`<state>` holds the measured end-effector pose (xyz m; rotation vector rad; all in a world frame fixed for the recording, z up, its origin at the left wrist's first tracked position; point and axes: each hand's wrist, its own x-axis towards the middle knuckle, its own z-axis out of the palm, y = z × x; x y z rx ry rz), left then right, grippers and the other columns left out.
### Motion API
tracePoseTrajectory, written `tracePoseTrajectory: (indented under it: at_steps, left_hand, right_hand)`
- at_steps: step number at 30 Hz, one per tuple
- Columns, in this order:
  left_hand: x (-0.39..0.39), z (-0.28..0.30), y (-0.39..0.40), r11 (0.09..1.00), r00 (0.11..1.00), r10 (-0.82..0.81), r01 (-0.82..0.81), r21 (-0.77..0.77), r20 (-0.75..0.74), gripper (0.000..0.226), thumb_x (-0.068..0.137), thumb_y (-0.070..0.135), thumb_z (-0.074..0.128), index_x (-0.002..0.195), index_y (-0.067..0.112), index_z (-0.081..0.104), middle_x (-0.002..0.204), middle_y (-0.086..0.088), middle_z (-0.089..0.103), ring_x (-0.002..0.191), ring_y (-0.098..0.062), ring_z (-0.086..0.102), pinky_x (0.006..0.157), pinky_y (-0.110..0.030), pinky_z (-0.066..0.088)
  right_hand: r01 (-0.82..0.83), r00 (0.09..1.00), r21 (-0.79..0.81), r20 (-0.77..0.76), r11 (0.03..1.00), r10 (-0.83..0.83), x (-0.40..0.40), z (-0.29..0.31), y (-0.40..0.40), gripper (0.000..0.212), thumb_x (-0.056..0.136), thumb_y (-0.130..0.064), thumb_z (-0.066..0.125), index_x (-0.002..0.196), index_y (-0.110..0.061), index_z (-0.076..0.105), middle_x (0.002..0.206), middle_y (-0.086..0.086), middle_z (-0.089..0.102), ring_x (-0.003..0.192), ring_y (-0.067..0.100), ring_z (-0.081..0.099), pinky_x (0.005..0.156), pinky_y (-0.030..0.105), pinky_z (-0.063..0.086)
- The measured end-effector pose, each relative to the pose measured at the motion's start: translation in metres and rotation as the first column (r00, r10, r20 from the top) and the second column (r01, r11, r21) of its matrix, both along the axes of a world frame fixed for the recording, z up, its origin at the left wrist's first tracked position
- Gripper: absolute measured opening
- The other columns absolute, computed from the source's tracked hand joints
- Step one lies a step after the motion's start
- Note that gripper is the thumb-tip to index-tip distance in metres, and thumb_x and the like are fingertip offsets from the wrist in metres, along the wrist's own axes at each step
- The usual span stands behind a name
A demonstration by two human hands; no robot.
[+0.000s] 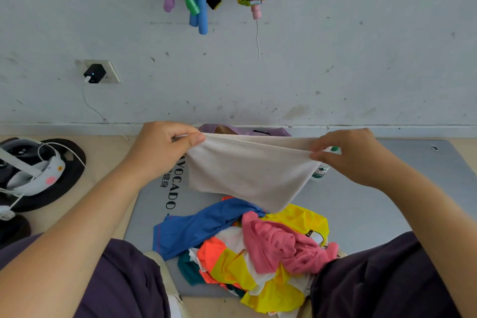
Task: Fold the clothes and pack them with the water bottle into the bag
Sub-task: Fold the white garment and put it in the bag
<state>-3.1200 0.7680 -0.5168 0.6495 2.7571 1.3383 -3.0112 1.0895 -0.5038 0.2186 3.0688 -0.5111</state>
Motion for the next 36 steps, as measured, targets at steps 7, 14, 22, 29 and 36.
tracePoseTrajectory:
  at_steps: [7, 14, 22, 29, 36]
  left_hand:
    - [0.002, -0.004, -0.003, 1.0, 1.0, -0.004, 0.005, -0.016, 0.026, 0.034, 0.087, 0.028, 0.073, 0.073, 0.059, 0.07, 0.08, -0.001, 0.075, 0.078, -0.024, 0.07, 0.081, -0.046, 0.056]
    - [0.001, -0.009, -0.004, 0.999, 0.999, 0.032, -0.031, -0.004, 0.035, 0.027, 0.09, 0.028, 0.069, 0.071, 0.046, 0.071, 0.074, 0.007, 0.071, 0.071, -0.019, 0.067, 0.078, -0.042, 0.056]
    - [0.035, -0.008, 0.031, 0.986, 0.969, -0.158, 0.146, 0.078, 0.189, 0.013, 0.084, 0.037, 0.074, 0.094, 0.031, 0.071, 0.071, 0.009, 0.065, 0.067, -0.004, 0.059, 0.061, -0.011, 0.04]
    - [0.058, -0.016, 0.059, 0.941, 0.935, -0.329, 0.336, -0.036, 0.128, 0.007, 0.087, 0.032, 0.072, 0.086, 0.039, 0.071, 0.058, 0.029, 0.054, 0.054, 0.008, 0.049, 0.055, -0.012, 0.033]
    - [0.054, -0.016, 0.057, 0.95, 0.946, -0.294, 0.305, -0.071, 0.135, 0.007, 0.087, 0.037, 0.071, 0.09, 0.034, 0.078, 0.07, 0.017, 0.067, 0.068, 0.003, 0.06, 0.067, -0.027, 0.047]
  right_hand:
    - [0.064, 0.983, -0.022, -0.172, 0.998, -0.066, -0.005, -0.008, -0.002, 0.031, 0.091, -0.023, 0.065, 0.121, -0.024, 0.059, 0.079, -0.01, 0.067, 0.087, 0.023, 0.064, 0.098, 0.034, 0.032]
    - [0.015, 0.974, -0.04, -0.227, 0.999, -0.023, -0.005, -0.007, -0.003, 0.009, 0.091, -0.021, 0.066, 0.086, -0.018, 0.072, 0.077, -0.002, 0.07, 0.079, 0.024, 0.063, 0.091, 0.034, 0.04]
    - [-0.223, 0.963, -0.305, -0.217, 0.926, 0.16, 0.005, 0.001, -0.044, 0.006, 0.085, -0.009, 0.071, 0.085, -0.014, 0.075, 0.082, -0.008, 0.071, 0.081, 0.002, 0.06, 0.076, 0.01, 0.044]
    - [-0.36, 0.931, -0.355, -0.199, 0.863, 0.307, 0.011, -0.001, -0.072, 0.004, 0.087, -0.012, 0.071, 0.087, -0.014, 0.074, 0.083, -0.005, 0.072, 0.082, 0.003, 0.061, 0.071, 0.009, 0.042]
    - [-0.213, 0.972, -0.62, -0.211, 0.755, 0.101, 0.004, 0.006, -0.057, 0.023, 0.08, -0.017, 0.078, 0.1, -0.027, 0.072, 0.1, -0.012, 0.07, 0.095, 0.006, 0.064, 0.083, 0.024, 0.051]
